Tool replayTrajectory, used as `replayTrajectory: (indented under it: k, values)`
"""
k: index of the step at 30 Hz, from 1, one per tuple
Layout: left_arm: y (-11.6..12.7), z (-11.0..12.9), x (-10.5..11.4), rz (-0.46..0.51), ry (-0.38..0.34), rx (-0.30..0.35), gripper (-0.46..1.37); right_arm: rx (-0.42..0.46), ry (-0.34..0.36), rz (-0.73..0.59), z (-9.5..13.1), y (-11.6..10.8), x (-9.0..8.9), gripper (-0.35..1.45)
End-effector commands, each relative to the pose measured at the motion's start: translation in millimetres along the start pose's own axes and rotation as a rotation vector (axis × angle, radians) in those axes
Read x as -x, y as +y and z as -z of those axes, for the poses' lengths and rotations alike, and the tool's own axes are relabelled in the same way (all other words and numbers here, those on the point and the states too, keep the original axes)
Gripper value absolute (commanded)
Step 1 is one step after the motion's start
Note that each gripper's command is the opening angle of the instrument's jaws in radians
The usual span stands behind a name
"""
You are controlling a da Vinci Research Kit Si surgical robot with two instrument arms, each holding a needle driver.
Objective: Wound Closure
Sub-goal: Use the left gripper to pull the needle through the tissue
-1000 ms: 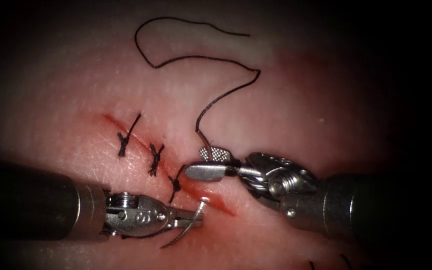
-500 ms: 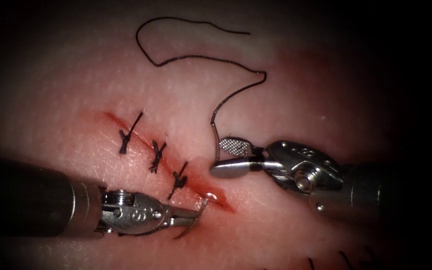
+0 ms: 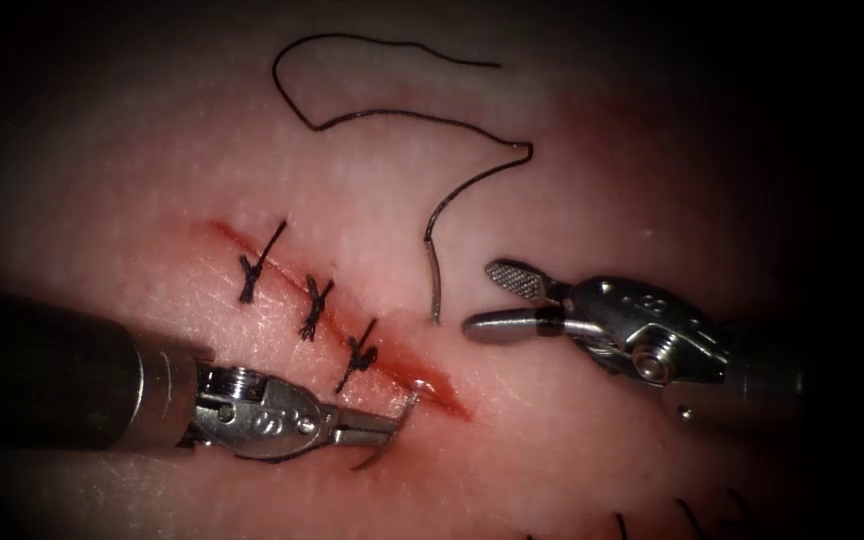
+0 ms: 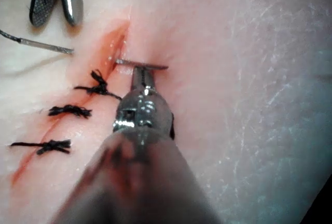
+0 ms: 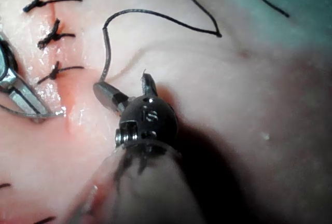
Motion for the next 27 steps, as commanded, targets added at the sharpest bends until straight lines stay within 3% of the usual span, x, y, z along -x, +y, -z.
replayTrajectory:
  k: [1,4,6,9,16,21,27]
  values:
    - [0.0,0.0,0.1,-0.015,0.011,0.011,0.22,-0.006,-0.001,0.0,0.0,0.1,0.1,1.02]
    - [0.0,0.0,0.0,-0.041,0.035,0.025,0.66,-0.008,0.0,0.013,-0.1,0.1,0.3,1.02]
    - [0.0,0.0,0.0,-0.047,0.058,0.027,0.8,-0.007,0.001,0.015,-0.3,0.2,0.6,1.02]
    - [0.0,0.0,0.0,-0.052,0.096,0.014,0.85,-0.01,0.003,0.019,-0.4,0.5,1.0,1.02]
    - [0.2,0.0,-0.1,-0.072,0.142,0.037,0.72,-0.016,0.006,0.026,-0.6,0.9,1.8,1.02]
    - [0.2,-0.1,-0.3,-0.088,0.188,0.057,0.52,-0.017,0.008,0.03,-0.7,1.1,2.3,1.02]
    - [0.3,-0.5,-0.6,-0.105,0.23,0.084,0.45,-0.02,0.009,0.034,-0.8,1.1,2.7,1.01]
